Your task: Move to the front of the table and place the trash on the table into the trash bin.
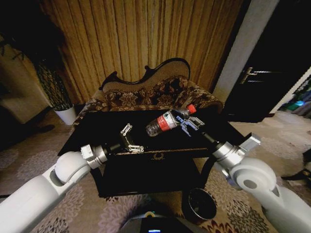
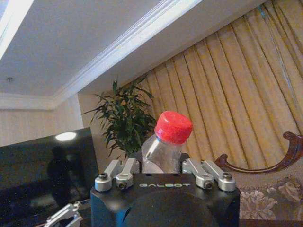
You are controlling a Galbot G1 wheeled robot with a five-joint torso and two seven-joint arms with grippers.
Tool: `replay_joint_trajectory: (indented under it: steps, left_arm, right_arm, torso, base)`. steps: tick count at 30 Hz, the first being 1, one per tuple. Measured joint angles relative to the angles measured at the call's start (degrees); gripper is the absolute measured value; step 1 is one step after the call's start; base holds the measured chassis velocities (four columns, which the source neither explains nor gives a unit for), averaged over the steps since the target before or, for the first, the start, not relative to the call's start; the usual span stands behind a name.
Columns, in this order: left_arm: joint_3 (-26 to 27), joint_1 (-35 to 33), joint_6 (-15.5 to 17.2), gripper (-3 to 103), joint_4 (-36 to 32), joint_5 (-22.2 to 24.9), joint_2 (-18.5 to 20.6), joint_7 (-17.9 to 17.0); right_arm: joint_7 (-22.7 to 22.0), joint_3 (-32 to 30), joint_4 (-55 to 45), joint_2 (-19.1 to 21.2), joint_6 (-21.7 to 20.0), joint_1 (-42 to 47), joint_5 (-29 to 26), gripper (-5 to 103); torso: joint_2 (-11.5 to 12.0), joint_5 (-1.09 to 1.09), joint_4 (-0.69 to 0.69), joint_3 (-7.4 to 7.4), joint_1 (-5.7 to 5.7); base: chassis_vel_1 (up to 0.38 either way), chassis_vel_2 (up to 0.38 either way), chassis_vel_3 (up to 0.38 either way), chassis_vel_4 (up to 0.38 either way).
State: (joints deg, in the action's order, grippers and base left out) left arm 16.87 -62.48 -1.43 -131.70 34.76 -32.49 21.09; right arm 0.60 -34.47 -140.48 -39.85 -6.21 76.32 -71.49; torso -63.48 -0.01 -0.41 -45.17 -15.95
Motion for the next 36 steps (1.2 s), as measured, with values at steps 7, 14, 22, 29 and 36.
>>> replay_joint_trajectory:
  steps: [7, 14, 22, 29, 36]
  left_arm:
    - [1.66, -0.14, 0.81, 100, -1.38, 2.32, -0.46, -4.52]
    - [11.33, -3.31, 4.62, 100, -3.16, 7.2, -0.94, -11.31]
    - [26.5, -10.5, 11.3, 100, -0.99, 9.08, -3.12, -22.13]
    - [42.08, -17.82, 15.25, 100, 2.83, 11.29, -7.33, -29.29]
    - [51.63, -18.84, 19.4, 100, 6.12, 15.0, -14.24, -27.73]
  right_arm:
    - [-1.46, -0.86, 4.16, -1.35, 0.06, -0.29, 4.8, 35]
    - [-4.68, -3.01, 13.38, -3.37, 0.74, -0.4, 17.51, 35]
    - [-10.74, -5.69, 16.4, -4.4, -1.75, -0.31, 23.95, 34]
    - [-12.58, -8.67, 17.9, -4.14, -1.5, -0.05, 22.89, 34]
    - [-12.59, -10.3, 18.76, -4.07, -1.08, 0.87, 22.03, 34]
  torso:
    - [0.0, 0.0, 0.0, 0.0, 0.0]
    - [0.0, 0.02, 0.0, 0.0, 0.0]
    - [0.0, -0.01, -0.01, 0.0, 0.0]
    - [-0.01, 0.0, 0.01, 0.0, 0.0]
    - [-0.01, 0.01, -0.02, 0.0, 0.0]
  base:
    - [0.0, 0.0, 0.0, 0.0]
    - [0.0, 0.0, 0.0, 0.0]
    - [0.0, 0.0, 0.0, 0.0]
    - [0.0, 0.0, 0.0, 0.0]
    - [0.0, 0.0, 0.0, 0.0]
